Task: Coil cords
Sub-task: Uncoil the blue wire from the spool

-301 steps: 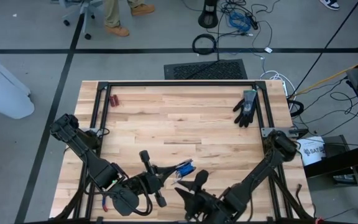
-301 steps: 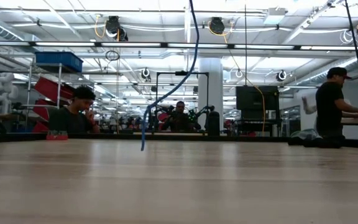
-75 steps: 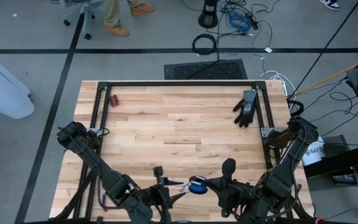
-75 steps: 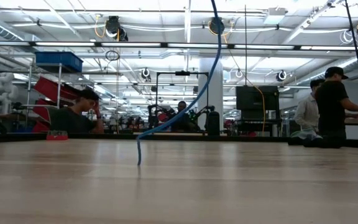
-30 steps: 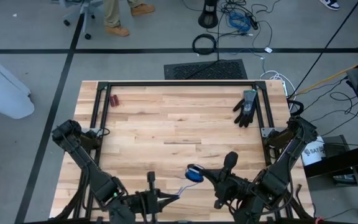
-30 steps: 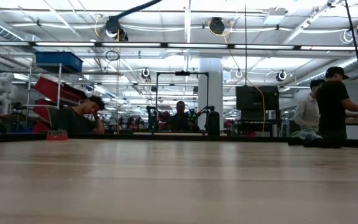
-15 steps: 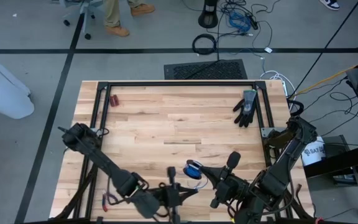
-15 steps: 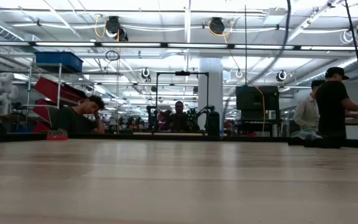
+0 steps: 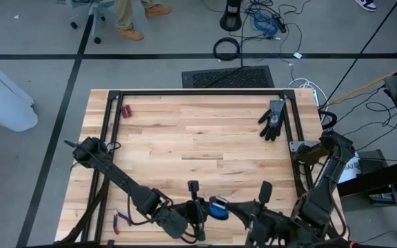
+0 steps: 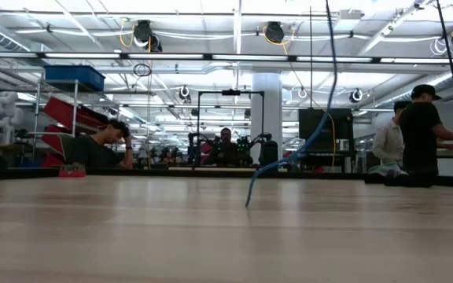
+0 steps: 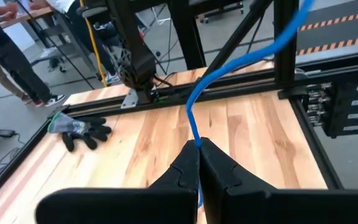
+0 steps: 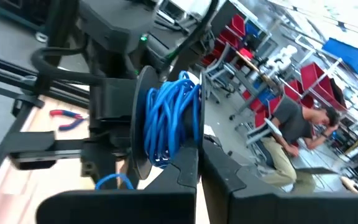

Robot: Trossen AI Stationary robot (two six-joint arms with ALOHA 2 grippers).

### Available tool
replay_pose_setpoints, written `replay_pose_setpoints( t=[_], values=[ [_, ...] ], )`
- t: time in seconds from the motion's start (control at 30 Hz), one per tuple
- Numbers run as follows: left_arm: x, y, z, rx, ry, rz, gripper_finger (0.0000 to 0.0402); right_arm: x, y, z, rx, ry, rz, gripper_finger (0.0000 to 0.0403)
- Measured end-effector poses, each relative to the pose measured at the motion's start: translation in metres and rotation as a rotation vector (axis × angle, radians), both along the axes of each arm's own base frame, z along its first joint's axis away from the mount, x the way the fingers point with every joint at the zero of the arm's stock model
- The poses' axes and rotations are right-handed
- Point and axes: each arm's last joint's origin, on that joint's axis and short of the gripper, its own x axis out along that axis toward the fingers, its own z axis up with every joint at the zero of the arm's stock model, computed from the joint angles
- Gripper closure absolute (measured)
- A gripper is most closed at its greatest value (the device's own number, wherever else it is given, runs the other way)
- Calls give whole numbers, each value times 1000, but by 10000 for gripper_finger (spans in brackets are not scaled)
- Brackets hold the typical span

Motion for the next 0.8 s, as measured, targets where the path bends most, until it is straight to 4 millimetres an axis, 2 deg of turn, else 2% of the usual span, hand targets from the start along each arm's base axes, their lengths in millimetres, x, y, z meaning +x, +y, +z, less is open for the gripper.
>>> replay_pose_setpoints(
  t=[0.23, 0.5, 0.8],
  values=[
    [-12, -2, 3, 58, 32, 40, 400, -11, 5, 4, 4, -6, 32, 403],
    [-41, -12, 25, 107, -4, 101, 400, -23, 12, 5, -5, 3, 79, 403],
    [-80, -28, 47, 155, -74, 184, 400, -26, 14, 2, 31, 40, 144, 403]
  ],
)
